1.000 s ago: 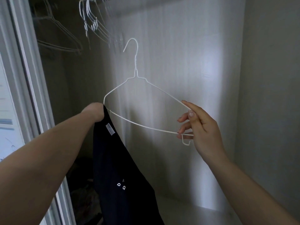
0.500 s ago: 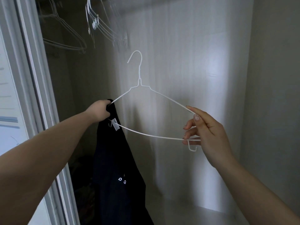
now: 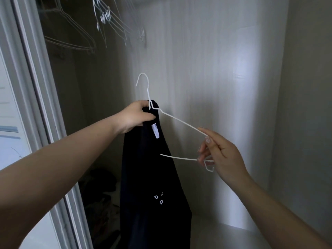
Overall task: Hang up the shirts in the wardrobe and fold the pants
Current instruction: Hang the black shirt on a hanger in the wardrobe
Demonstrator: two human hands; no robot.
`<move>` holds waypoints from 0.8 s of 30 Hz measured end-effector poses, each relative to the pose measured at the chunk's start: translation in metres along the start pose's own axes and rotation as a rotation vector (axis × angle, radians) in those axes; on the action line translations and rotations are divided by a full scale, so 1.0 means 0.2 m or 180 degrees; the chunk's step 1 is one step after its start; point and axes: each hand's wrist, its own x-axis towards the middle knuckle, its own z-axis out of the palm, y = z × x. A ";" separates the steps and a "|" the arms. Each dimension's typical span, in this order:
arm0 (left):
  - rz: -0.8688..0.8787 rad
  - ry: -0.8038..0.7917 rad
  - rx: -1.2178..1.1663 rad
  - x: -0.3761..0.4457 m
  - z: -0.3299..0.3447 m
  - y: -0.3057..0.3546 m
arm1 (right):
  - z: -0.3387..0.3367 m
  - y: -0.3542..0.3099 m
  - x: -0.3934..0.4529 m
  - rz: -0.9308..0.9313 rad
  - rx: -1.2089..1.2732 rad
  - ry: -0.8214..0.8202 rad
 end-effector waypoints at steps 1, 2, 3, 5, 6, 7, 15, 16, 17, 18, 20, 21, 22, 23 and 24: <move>-0.0052 -0.0036 -0.0338 0.00 0.02 0.01 | 0.00 0.01 0.00 0.0021 -0.0023 0.0009; -0.0080 -0.0041 -0.0596 0.00 0.03 0.02 | -0.01 0.03 0.00 0.0044 -0.0034 0.0018; -0.0095 -0.0009 -0.0732 0.00 0.04 0.02 | -0.02 0.04 0.00 0.0062 -0.0024 0.0025; -0.0091 0.0103 -0.0680 0.01 0.07 0.02 | -0.03 0.05 0.00 0.0085 0.0046 0.0033; -0.0100 0.0142 -0.0646 0.02 0.08 0.01 | -0.04 0.05 0.01 0.0095 0.0098 0.0033; -0.0137 0.0149 -0.0698 0.02 0.09 0.01 | -0.05 0.05 0.01 0.0114 0.0157 0.0038; -0.0188 0.0699 -0.1001 0.06 0.18 -0.01 | -0.09 0.09 0.01 0.0326 0.0496 0.0144; -0.0192 0.0821 -0.1015 0.07 0.20 0.00 | -0.07 0.11 0.00 0.0408 0.0730 0.0327; -0.0191 0.0894 -0.1081 0.07 0.21 0.00 | -0.04 0.13 -0.01 0.0550 0.1011 0.0548; -0.0182 0.0939 -0.1140 0.07 0.22 0.01 | -0.01 0.15 -0.03 0.0746 0.1244 0.0752; -0.0165 0.1013 -0.1159 0.07 0.23 0.03 | 0.06 0.19 -0.08 0.1198 0.1487 0.0922; -0.0135 0.1046 -0.1148 0.07 0.24 0.04 | 0.09 0.20 -0.11 0.1394 0.1620 0.0891; -0.0103 0.1082 -0.1139 0.07 0.25 0.04 | 0.11 0.21 -0.12 0.1559 0.1851 0.0862; -0.0077 0.1124 -0.1133 0.06 0.25 0.04 | 0.13 0.21 -0.13 0.1691 0.2178 0.0878; -0.0062 0.1160 -0.1143 0.06 0.25 0.04 | 0.14 0.21 -0.12 0.1786 0.2523 0.0915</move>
